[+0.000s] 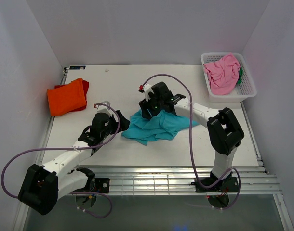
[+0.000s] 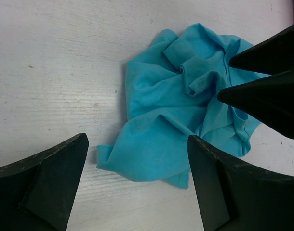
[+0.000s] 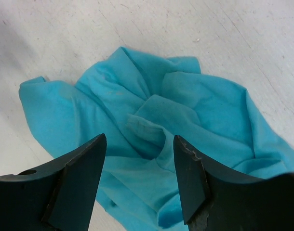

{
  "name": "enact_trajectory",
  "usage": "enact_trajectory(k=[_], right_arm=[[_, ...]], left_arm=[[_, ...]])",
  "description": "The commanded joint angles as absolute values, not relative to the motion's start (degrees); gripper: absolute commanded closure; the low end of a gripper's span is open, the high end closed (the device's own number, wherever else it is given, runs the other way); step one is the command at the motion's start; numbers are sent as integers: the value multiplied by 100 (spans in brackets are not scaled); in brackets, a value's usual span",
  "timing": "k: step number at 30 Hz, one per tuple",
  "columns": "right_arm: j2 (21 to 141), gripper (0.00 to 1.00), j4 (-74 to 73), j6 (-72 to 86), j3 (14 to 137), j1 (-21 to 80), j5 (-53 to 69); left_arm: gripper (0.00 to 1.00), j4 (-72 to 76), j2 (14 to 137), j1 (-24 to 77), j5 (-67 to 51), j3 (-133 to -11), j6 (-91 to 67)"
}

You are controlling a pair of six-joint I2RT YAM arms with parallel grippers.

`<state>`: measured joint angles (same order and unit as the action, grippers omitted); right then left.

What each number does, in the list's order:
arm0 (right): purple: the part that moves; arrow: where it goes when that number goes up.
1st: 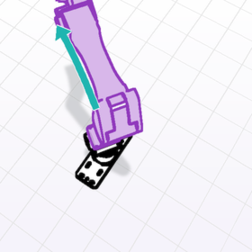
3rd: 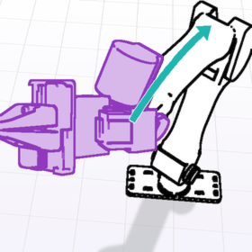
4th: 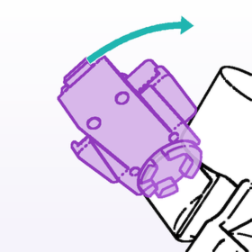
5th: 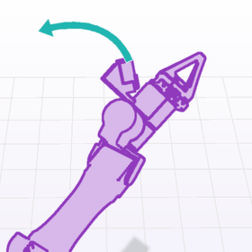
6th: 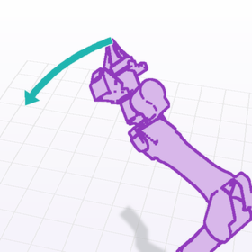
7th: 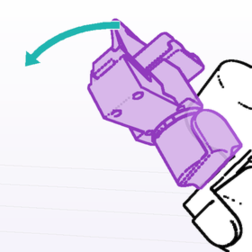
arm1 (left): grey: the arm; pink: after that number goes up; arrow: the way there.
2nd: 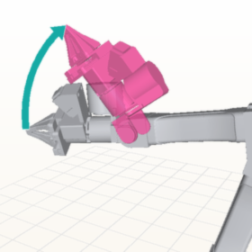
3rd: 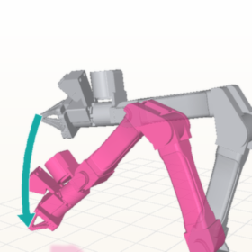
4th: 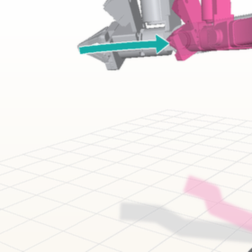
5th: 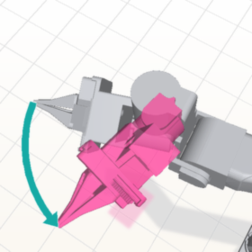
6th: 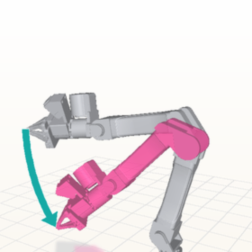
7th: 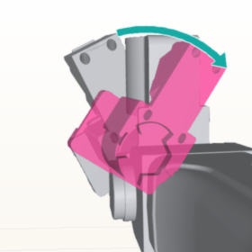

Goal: Fold and stack the t-shirts
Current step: Flatten out the tshirt

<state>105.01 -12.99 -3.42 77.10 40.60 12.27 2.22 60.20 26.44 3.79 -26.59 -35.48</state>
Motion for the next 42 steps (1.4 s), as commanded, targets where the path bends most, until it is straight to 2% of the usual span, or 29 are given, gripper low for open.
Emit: enact_trajectory(k=[1,11,18,29,31,32,33,34,37,42], right_arm=[[10722,36,-1099,-615,7998,4131,1468],[11118,38,-1283,-809,8209,4140,1573],[10916,52,-1564,-905,8183,4148,1336],[10898,47,-2074,-1108,8271,4157,1327],[10968,61,-2048,-1108,8297,4157,1362],[11004,70,-2030,-1116,8323,4166,1380],[11039,87,-2004,-1090,8349,4166,1362],[11135,92,-2004,-1072,8393,4175,1328],[11276,92,-1943,-958,8551,4166,1082],[10908,92,-1802,-774,8718,4166,-68]], left_arm=[[6,352,5906,2663,325,-2575,-3577],[6,211,5748,2663,413,-2522,-3560],[6,211,5704,2663,439,-2487,-3577],[6,246,5739,2663,378,-2461,-3612],[6,246,5730,2663,387,-2452,-3612],[6,237,5730,2663,395,-2452,-3612],[6,220,5730,2663,396,-2470,-3604],[6,220,5722,2663,404,-2461,-3595],[6,193,5730,2663,422,-2470,-3569],[6,298,5774,2663,352,-2505,-3472]])
